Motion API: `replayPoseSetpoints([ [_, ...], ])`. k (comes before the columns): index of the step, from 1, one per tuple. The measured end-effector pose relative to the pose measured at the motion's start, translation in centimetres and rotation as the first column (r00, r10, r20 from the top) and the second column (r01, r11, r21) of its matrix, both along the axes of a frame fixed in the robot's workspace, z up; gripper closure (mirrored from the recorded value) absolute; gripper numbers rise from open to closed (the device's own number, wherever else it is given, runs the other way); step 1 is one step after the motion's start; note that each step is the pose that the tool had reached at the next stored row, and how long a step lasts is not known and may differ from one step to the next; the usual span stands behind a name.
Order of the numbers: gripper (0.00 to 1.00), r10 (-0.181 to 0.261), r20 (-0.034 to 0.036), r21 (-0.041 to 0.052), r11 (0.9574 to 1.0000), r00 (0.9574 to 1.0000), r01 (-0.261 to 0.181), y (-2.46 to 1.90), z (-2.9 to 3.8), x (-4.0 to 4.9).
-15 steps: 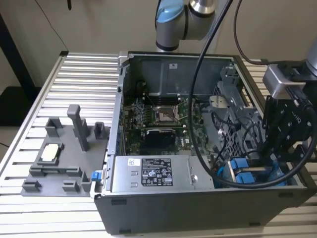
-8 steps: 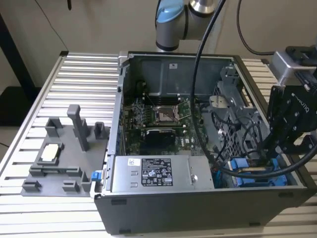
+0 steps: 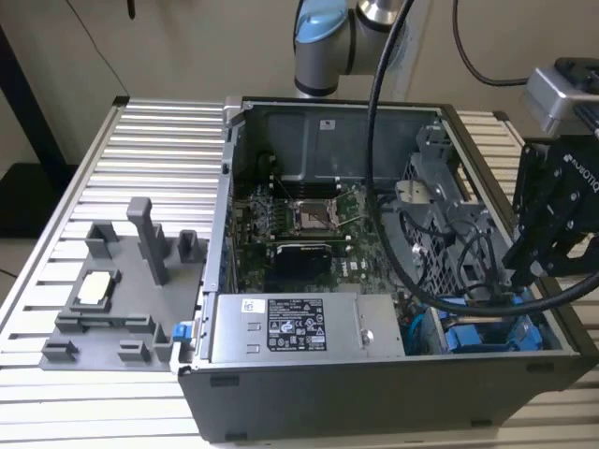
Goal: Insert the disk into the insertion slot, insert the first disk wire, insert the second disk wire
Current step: 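Insert the first disk wire, then insert the second disk wire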
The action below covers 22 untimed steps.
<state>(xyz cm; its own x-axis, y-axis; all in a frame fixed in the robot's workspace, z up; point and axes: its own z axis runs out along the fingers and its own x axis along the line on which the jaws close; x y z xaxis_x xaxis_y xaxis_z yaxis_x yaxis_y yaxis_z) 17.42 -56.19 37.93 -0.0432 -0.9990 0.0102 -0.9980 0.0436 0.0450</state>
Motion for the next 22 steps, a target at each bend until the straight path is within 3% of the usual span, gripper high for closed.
replayPoseSetpoints([
  [5,0.74,0.000,0.0000,0.0003,1.0000,1.0000,0.000,0.16,0.55,-0.05],
  [9,0.74,0.000,0.0000,0.0000,1.0000,1.0000,0.000,0.63,0.60,-0.20],
  [22,0.74,0.000,0.0000,0.0000,1.0000,1.0000,0.000,3.98,0.60,-0.98],
])
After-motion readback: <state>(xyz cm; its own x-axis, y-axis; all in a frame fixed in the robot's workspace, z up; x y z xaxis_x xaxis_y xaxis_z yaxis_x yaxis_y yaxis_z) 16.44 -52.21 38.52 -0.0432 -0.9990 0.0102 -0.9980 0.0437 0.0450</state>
